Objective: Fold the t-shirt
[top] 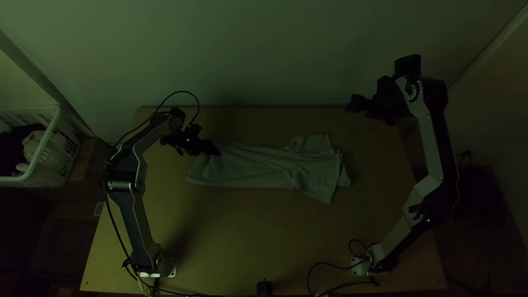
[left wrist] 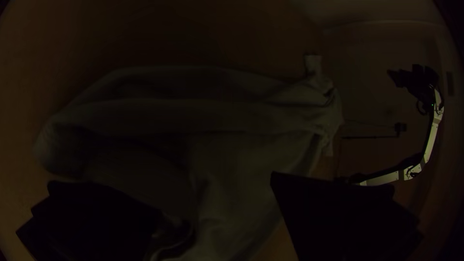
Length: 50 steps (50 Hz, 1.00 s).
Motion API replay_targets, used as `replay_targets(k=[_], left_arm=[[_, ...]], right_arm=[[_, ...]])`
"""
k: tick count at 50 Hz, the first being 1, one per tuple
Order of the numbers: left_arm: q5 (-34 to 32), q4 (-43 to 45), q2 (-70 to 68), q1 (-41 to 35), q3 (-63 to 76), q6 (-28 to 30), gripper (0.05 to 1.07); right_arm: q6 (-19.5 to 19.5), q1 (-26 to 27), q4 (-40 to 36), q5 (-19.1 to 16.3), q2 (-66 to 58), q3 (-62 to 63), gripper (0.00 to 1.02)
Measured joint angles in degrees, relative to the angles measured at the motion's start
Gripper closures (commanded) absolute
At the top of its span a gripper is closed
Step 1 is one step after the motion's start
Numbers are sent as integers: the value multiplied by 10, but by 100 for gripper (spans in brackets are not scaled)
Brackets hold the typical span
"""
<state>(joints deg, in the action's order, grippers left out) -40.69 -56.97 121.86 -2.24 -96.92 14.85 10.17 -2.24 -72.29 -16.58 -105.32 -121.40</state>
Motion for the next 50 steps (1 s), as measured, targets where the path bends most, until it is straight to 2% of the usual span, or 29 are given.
replay_targets(k=[4,6,9,11,12,13,26,39,50], left_arm=[[25,22,-9,-12,8,-30,19],[38,32,-14,-17,13,-44,30],[60,44,-19,-23,17,-69,63],[78,54,-20,-26,19,-83,96],[87,62,-22,-27,21,-92,107],[95,71,-23,-29,23,-99,104],[140,98,-23,-24,31,-140,105],[157,71,-23,-1,24,-140,105],[206,19,-29,70,5,-124,105]], right_arm=[[-2,0,2,0,0,4,4],[-2,0,3,0,0,8,4],[-2,0,4,0,0,11,4],[-2,0,6,0,0,14,4],[-2,0,7,0,0,16,4],[-2,0,9,0,0,17,4],[-2,0,22,0,10,37,4],[-2,0,28,0,19,48,4],[-4,0,31,0,28,61,4]])
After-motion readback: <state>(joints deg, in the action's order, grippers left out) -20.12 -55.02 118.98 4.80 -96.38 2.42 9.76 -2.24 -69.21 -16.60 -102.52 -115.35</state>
